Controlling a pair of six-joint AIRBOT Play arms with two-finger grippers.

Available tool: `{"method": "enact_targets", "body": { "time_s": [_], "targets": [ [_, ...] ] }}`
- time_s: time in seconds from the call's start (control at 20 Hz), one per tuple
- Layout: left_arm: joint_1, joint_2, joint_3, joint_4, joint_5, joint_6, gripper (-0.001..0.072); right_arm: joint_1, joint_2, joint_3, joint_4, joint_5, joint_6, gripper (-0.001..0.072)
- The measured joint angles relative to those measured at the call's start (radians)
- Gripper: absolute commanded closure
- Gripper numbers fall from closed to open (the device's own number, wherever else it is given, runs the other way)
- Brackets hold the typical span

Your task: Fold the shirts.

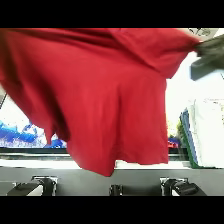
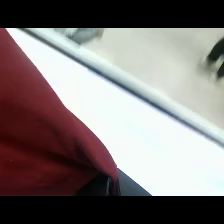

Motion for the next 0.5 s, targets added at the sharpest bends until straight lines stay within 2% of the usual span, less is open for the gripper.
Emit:
{"method": "enact_targets", "body": {
  "time_s": [0.3, 0.5],
  "targets": [
    [0.002, -0.372, -0.064, 0.016, 0.005, 0.051, 0.0672, -0.001, -0.475, 0.0, 0.04, -0.174, 0.116, 0.0663],
    [0.004, -0.574, -0.073, 0.015, -0.002, 0.066, 0.0671, -0.001, -0.676, 0.0, 0.137, -0.185, 0.171, 0.0663]
  ]
}}
